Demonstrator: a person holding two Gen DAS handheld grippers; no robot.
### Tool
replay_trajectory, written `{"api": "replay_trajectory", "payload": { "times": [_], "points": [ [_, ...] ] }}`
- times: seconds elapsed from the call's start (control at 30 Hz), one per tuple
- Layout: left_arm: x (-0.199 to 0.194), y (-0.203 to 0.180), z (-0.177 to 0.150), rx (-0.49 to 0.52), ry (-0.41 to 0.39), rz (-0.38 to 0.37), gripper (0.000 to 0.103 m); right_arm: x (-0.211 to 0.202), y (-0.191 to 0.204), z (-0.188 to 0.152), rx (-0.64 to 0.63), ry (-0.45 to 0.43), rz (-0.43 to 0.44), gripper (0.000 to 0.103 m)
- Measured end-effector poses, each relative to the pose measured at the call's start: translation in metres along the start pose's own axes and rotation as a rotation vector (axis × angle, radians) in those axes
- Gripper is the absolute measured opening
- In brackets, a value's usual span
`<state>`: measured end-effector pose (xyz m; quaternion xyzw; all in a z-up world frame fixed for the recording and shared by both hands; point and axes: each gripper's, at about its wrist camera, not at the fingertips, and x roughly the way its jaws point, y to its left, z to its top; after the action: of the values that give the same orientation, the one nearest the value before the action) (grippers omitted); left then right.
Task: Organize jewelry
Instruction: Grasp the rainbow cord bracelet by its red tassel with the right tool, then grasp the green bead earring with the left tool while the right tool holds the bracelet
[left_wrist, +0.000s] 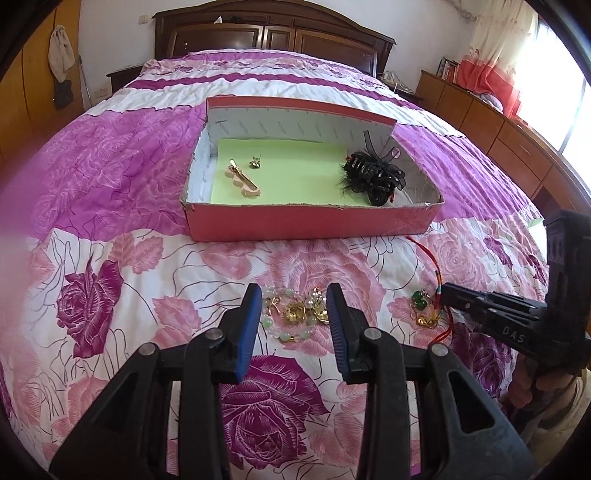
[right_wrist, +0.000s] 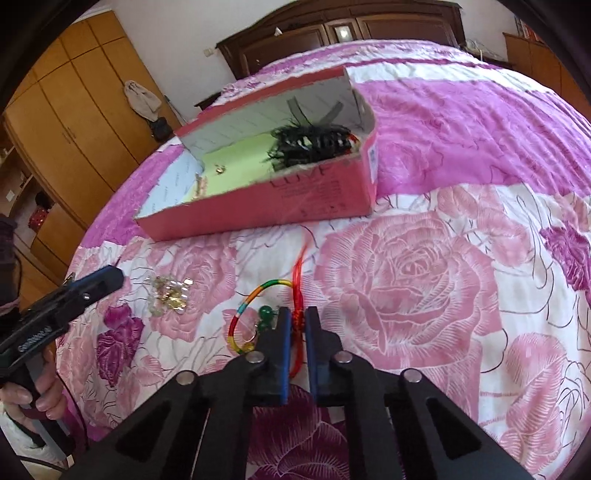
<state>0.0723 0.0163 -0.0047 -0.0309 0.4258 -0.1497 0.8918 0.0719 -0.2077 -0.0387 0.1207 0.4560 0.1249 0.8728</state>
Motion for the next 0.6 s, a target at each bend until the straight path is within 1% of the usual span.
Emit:
{"api": "replay_trajectory", "payload": {
  "times": [0.2, 0.37, 0.6],
  "points": [
    [0.001, -0.005, -0.001, 0.01, 0.006, -0.015, 0.028, -0.021, 0.014, 0.002, -0.058, -0.068, 0.026, 0.009],
    [0.004, -0.014, -0.003, 0.027, 0.017, -0.035, 0.028, -0.047, 0.015, 0.005, -0.088, -0.134, -0.004, 0.009],
    [0.008, -0.04, -0.006, 0.08, 0.04, -0.09, 0.028, -0.072, -0.004, 0.01, -0.044, -0.204, -0.053, 0.009]
  ]
}}
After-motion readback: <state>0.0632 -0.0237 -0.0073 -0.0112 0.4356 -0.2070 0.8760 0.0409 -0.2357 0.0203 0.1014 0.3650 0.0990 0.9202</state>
